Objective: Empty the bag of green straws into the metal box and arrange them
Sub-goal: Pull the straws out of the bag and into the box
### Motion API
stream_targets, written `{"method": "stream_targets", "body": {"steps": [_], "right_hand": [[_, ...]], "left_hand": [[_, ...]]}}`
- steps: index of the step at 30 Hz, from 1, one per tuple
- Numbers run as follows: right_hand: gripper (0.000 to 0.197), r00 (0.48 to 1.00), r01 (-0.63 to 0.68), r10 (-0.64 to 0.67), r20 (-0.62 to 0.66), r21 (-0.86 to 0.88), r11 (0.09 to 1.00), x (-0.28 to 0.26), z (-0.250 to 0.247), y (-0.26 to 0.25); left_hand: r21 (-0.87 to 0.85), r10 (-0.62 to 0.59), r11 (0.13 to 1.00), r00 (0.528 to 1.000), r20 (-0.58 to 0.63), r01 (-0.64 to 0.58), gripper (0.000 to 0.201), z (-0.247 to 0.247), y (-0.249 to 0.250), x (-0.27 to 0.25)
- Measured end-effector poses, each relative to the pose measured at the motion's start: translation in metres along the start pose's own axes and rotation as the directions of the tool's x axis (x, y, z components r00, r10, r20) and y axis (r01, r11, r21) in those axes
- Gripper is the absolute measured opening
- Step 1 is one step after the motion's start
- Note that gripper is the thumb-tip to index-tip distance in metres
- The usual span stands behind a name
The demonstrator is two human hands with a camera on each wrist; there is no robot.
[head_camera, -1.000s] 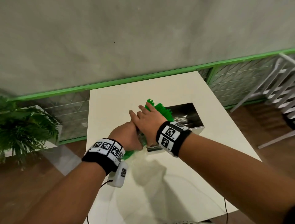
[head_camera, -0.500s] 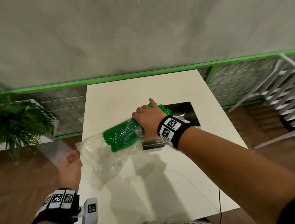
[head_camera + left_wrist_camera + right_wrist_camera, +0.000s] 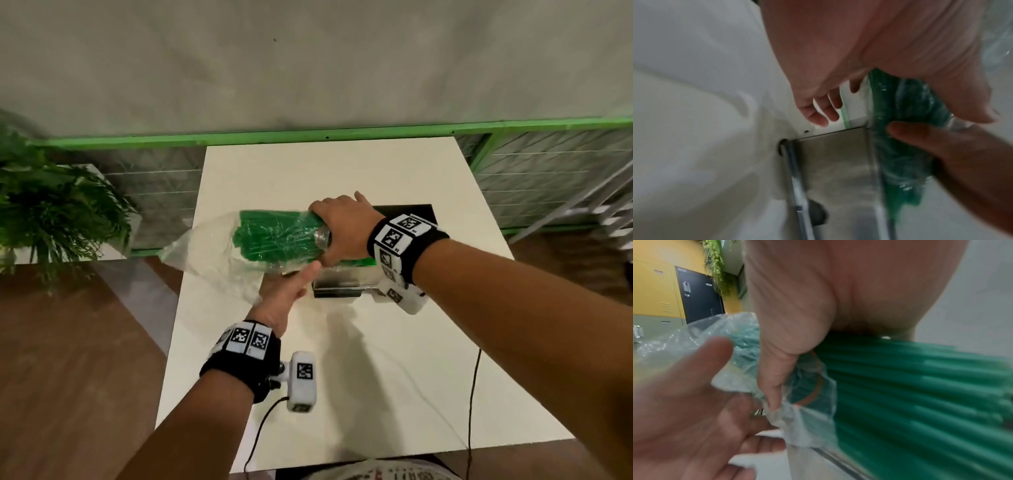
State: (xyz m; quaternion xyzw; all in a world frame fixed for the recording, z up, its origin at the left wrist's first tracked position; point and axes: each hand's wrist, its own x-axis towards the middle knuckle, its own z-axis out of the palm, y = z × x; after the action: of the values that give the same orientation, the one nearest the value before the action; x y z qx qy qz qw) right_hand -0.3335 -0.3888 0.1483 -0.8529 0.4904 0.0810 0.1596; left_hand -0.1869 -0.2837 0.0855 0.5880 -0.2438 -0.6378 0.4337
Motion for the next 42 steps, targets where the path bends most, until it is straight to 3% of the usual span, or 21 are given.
{"method": "stream_targets", "body": {"steps": [2,6,10,14,17,21,25,28,35,40,42], "right_hand": [[0.076,1.0,-0.009,0.008,0.021,0.066,0.998,0.002,-0.006,0.002],[0.077,0.997,-0.036,0.016,0.072,0.284,0.958,0.003,-0.009,0.01],[0.084,0.997,-0.037,0.011,0.073,0.373,0.927,0.002,-0.012,0.016],[0.083,0.998,-0.025,0.002,0.055,0.417,0.909,0.004,-0.012,0.02],[0.082,1.0,-0.007,0.005,0.005,0.46,0.888,0.005,-0.015,0.02],[0.086,0.993,0.031,0.041,-0.113,0.574,0.818,0.006,-0.023,0.024],[0.088,0.971,0.05,0.122,-0.208,0.67,0.741,0.007,-0.024,0.032],[0.089,0.959,0.034,0.176,-0.223,0.705,0.708,0.005,-0.02,0.038],[0.089,0.956,-0.015,0.211,-0.203,0.685,0.729,-0.001,0.011,0.047],[0.091,0.967,-0.043,0.193,-0.169,0.636,0.771,-0.003,0.017,0.05],[0.089,0.971,-0.043,0.176,-0.162,0.606,0.794,-0.004,0.015,0.051]], "left_hand": [[-0.125,0.074,0.989,0.997,-0.026,-0.076,0.072,0.012,0.02,-0.001],[-0.179,0.152,0.973,0.988,0.031,-0.145,0.022,0.028,0.045,-0.002],[-0.171,0.176,0.972,0.983,0.056,-0.164,0.037,0.036,0.052,0.002],[-0.172,0.155,0.974,0.987,0.043,-0.145,0.007,0.042,0.059,0.009],[-0.201,0.188,0.963,0.982,0.023,-0.18,0.003,0.045,0.068,0.014],[-0.247,0.27,0.934,0.963,0.017,-0.258,0.042,0.052,0.088,0.023],[-0.189,0.321,0.935,0.943,0.084,-0.301,0.022,0.068,0.109,0.026],[-0.134,0.319,0.944,0.937,0.14,-0.302,0.021,0.074,0.114,0.032],[-0.039,0.264,0.965,0.947,0.185,-0.261,0.047,0.074,0.092,0.047],[-0.014,0.266,0.964,0.949,0.17,-0.267,0.04,0.07,0.078,0.055],[0.011,0.232,0.971,0.955,0.186,-0.239,0.061,0.068,0.074,0.058]]}}
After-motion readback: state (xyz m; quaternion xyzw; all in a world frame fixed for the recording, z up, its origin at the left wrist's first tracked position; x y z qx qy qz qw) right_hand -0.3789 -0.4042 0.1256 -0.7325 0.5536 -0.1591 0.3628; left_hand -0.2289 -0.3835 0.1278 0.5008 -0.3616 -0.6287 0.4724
